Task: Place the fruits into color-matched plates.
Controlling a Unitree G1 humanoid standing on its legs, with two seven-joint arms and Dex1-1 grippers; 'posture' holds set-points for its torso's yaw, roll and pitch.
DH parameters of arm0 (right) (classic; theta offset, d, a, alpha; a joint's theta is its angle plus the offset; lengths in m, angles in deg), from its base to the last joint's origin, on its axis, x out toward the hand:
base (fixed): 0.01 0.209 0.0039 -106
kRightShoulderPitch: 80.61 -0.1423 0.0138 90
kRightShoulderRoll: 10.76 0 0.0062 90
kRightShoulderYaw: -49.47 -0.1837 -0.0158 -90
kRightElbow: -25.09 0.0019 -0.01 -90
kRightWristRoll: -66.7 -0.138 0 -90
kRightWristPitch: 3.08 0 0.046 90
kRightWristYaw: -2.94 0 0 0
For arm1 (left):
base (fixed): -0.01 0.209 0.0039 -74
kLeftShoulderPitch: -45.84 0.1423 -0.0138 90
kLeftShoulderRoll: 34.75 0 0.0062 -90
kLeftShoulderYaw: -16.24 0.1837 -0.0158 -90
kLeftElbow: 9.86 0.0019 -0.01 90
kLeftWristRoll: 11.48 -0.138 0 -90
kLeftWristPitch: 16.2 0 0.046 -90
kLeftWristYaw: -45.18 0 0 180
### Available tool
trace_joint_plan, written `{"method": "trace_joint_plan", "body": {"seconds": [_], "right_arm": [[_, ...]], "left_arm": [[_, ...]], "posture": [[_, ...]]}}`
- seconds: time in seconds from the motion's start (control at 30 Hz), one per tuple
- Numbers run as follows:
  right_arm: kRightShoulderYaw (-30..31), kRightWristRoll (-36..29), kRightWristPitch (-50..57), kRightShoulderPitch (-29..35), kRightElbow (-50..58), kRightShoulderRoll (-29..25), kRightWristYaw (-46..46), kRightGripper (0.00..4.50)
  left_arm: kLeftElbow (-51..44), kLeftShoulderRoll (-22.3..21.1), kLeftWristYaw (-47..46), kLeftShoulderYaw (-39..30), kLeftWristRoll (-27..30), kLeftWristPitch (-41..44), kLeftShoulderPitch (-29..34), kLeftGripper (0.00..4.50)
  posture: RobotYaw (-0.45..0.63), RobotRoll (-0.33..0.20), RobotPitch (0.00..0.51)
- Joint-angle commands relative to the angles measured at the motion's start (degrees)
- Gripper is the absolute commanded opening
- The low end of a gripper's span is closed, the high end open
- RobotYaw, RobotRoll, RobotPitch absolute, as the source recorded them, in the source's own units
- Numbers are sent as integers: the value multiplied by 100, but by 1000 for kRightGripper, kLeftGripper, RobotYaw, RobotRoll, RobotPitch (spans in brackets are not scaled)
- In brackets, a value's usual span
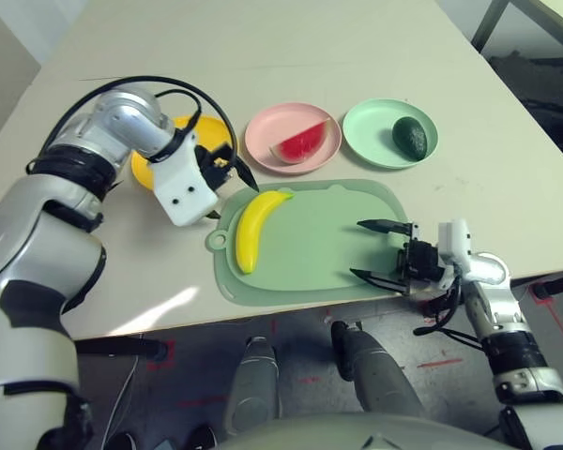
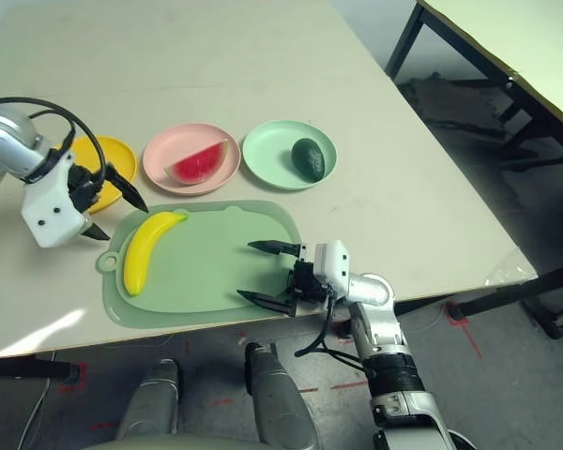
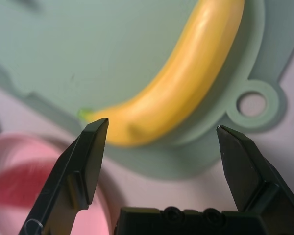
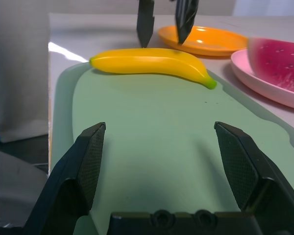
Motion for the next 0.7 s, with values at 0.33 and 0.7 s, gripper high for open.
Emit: {"method": "trace_joint_plan", "body": {"seconds": [0.33,0.7], "right_arm": [[202,98,-299,620,301,-260,-280,4500],[334,31,-266,642,318,-331,-326,4500]], "left_arm": [[-211,111,50,1479,907,76,-142,4116],[-729,-555,50,2190,1790,1006,-391,1358]], "posture": [[-230,0,172],[-200,0,180]]}}
